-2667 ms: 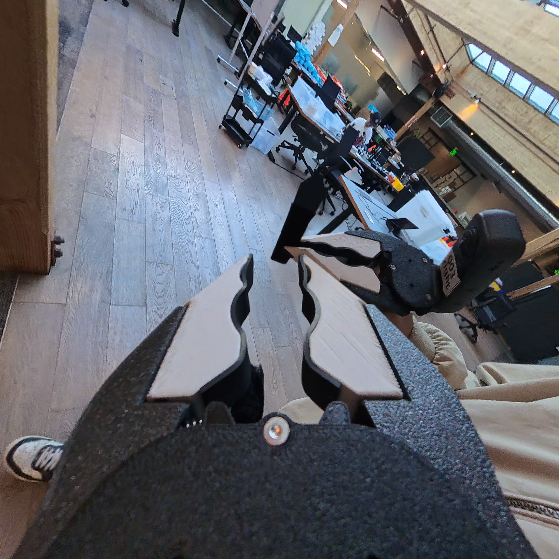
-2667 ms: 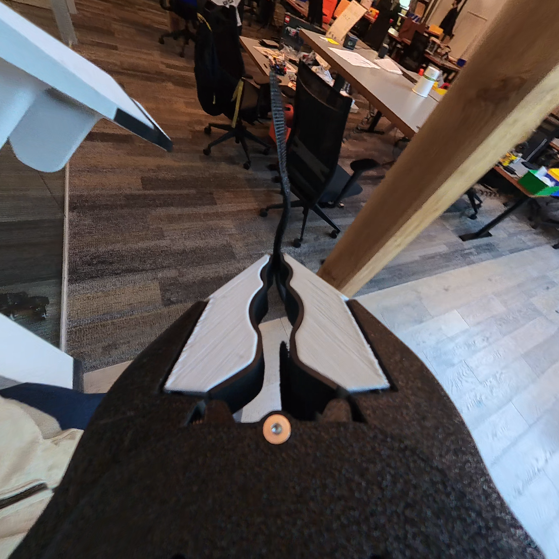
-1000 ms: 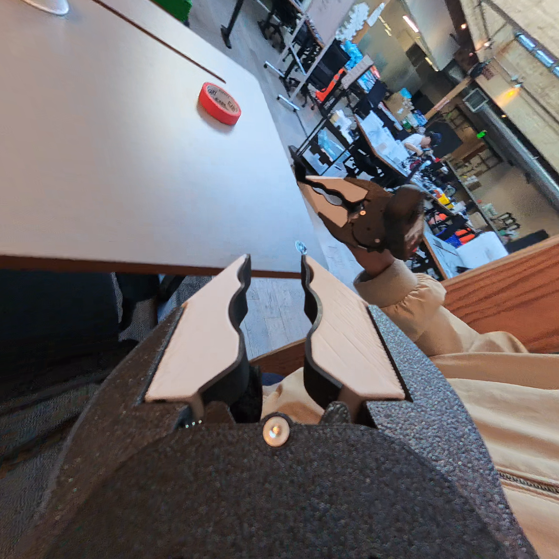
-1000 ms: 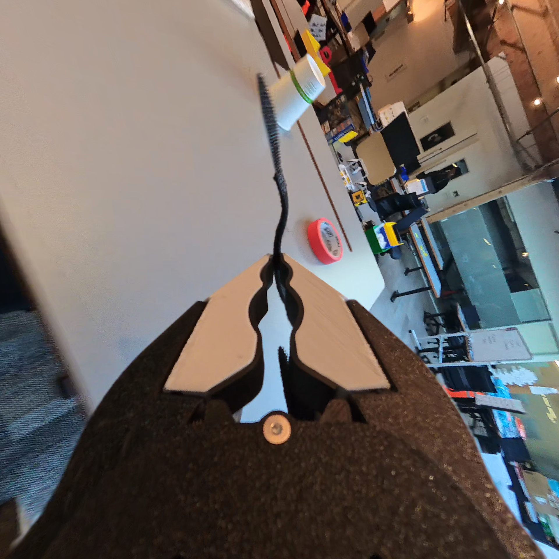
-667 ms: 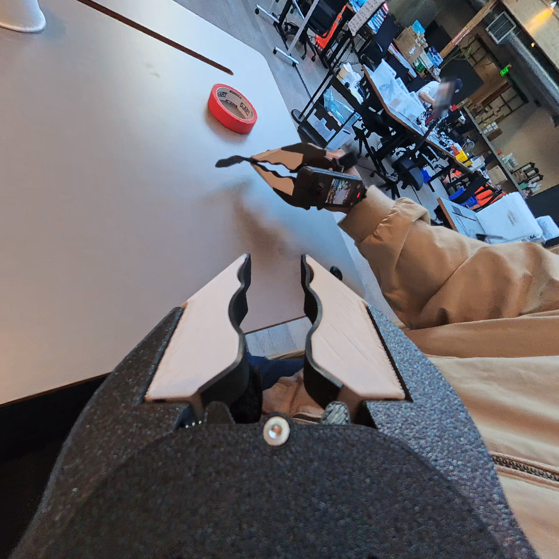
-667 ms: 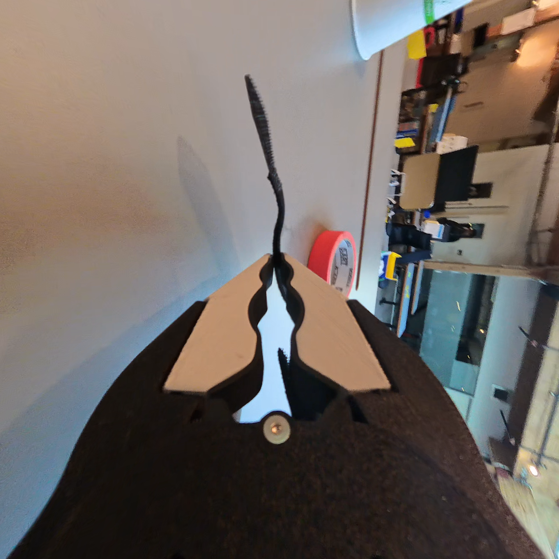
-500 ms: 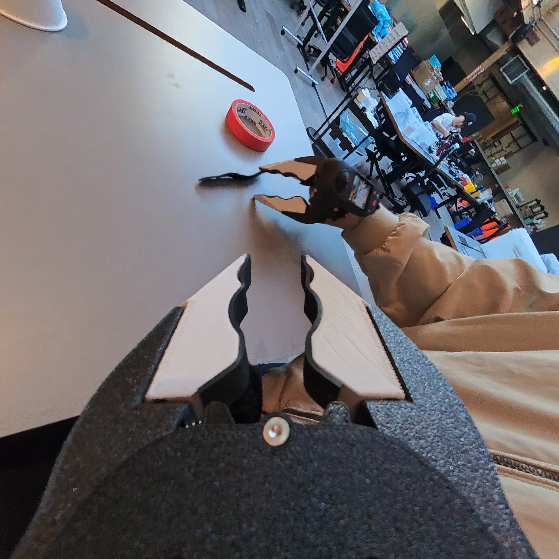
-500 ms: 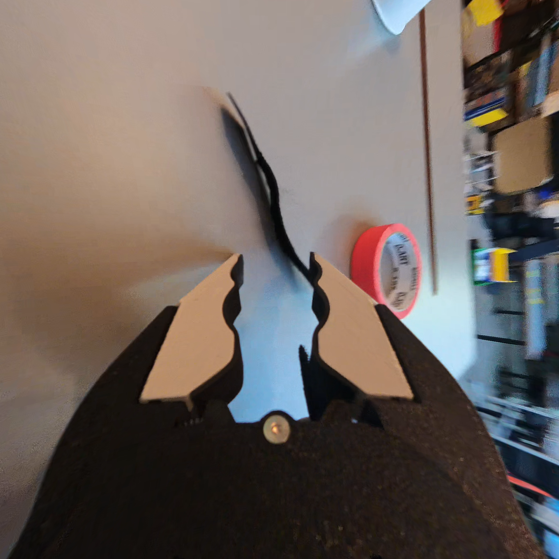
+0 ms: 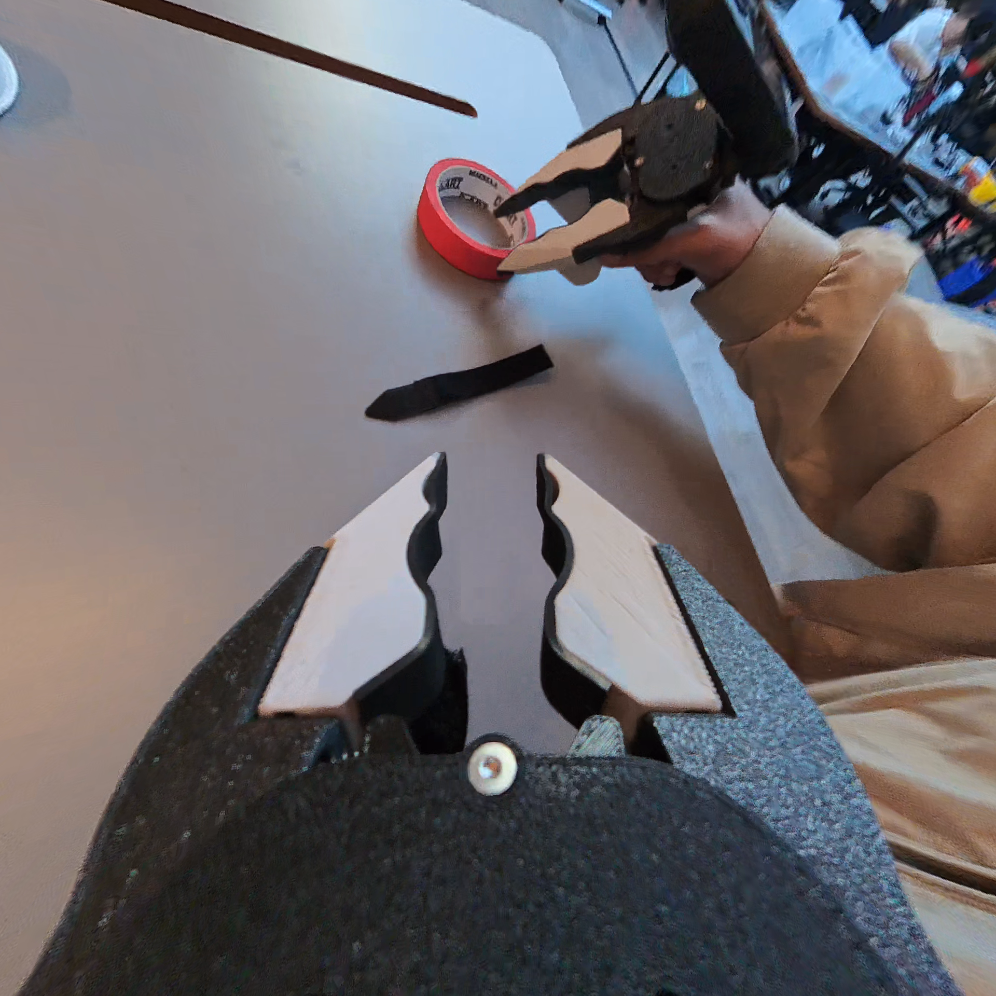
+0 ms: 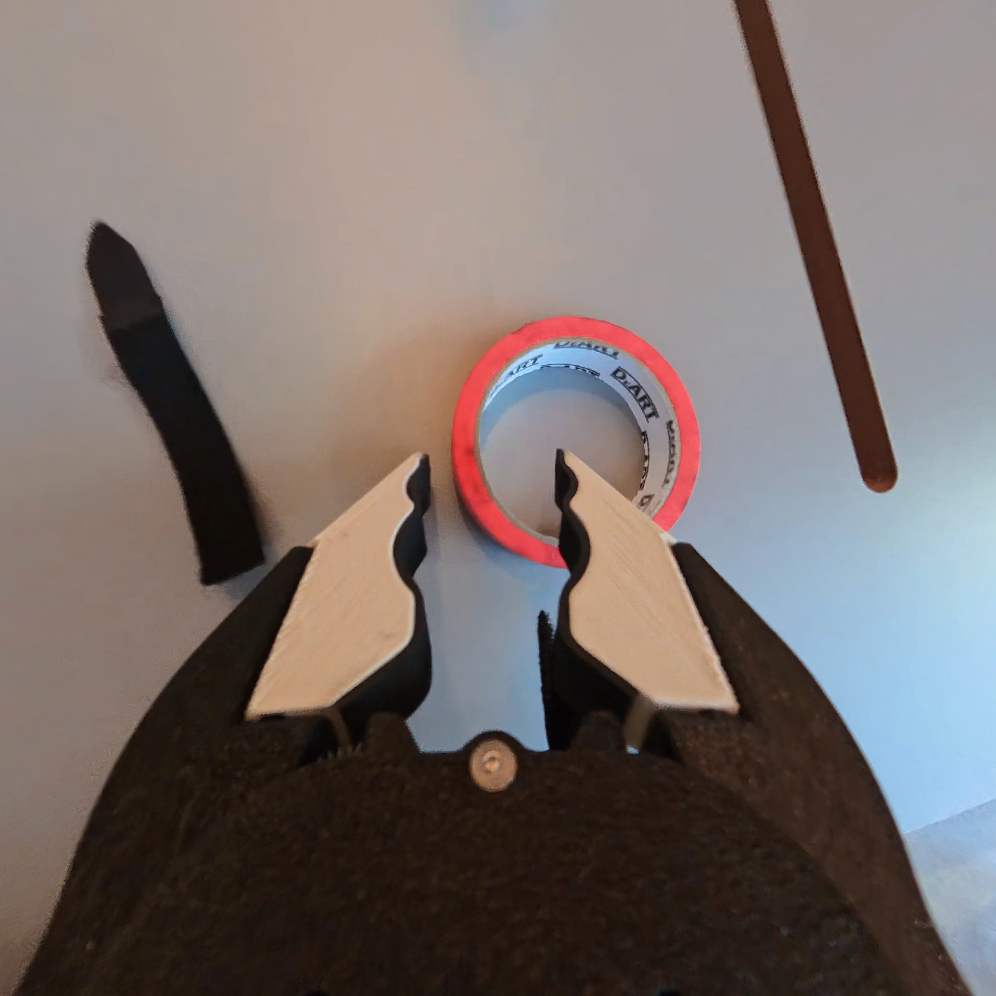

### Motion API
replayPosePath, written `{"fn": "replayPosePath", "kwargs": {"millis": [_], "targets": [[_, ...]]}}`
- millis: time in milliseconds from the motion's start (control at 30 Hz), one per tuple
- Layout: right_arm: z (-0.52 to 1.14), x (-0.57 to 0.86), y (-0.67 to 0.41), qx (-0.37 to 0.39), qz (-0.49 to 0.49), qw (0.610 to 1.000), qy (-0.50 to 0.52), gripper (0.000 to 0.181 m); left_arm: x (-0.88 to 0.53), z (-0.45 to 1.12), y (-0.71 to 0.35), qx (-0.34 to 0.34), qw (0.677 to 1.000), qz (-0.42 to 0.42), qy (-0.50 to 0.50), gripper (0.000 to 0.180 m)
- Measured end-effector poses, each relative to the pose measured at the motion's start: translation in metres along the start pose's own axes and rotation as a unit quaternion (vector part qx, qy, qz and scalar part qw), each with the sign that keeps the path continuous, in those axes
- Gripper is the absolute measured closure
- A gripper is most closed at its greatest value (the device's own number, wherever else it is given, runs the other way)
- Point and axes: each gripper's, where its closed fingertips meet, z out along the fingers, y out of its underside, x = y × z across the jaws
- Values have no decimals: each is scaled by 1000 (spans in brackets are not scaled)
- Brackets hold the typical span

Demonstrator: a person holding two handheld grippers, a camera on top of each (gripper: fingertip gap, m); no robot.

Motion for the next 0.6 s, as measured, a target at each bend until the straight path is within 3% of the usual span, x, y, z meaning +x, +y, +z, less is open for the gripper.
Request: {"fn": "replayPosePath", "kwargs": {"millis": [67,133,167,267,400,600], "targets": [[11,7,7,-32,-25,999,22,139,-14,25,-1,-32,999,38,-12,147],[12,3,8,-33,-20,999,16,166,-28,48,4,-65,995,78,-16,147],[11,0,9,-35,-17,999,7,168,-35,58,7,-85,991,99,-20,146],[-12,-27,8,-21,26,998,-49,171,-44,77,11,-110,982,153,4,145],[-58,-67,10,12,55,997,-49,171,-48,95,13,-131,971,193,50,141],[-37,-114,3,24,10,1000,-10,171,-59,118,18,-174,950,246,77,135]]}}
